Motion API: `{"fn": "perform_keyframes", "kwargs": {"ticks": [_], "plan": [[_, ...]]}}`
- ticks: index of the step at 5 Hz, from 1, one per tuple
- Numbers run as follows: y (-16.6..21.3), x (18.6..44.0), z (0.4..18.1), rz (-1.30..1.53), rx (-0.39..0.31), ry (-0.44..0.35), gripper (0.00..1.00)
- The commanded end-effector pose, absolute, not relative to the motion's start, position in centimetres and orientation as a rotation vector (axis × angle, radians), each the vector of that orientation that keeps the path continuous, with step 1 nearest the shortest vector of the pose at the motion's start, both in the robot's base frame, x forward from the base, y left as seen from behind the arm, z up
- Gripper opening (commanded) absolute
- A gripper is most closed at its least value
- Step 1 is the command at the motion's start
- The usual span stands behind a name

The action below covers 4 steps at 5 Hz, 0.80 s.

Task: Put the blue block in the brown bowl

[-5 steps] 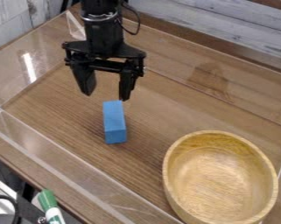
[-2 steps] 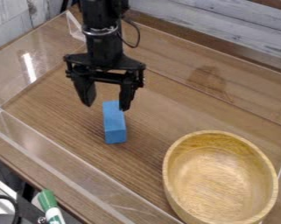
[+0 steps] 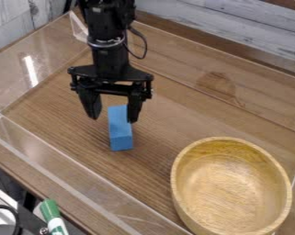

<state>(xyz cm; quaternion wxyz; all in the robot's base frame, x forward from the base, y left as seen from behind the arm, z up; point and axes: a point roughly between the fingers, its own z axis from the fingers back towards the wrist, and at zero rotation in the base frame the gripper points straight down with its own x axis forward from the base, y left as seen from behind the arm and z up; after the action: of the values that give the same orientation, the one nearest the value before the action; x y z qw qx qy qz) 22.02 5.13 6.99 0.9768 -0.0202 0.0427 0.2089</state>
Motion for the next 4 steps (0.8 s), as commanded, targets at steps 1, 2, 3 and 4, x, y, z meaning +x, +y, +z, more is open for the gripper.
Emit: {"fn": "perform_keyframes", "kwargs": {"ticks": [1, 2, 3, 4], "plan": [[5.60, 22.46, 7.33, 0.451, -0.046, 0.048, 1.00], [5.72, 22.42, 7.08, 0.463, -0.050, 0.046, 1.00], [5.84, 22.38, 6.96, 0.472, -0.055, 0.044, 1.00], [5.92, 22.37, 6.80, 0.481, -0.060, 0.042, 1.00]]}}
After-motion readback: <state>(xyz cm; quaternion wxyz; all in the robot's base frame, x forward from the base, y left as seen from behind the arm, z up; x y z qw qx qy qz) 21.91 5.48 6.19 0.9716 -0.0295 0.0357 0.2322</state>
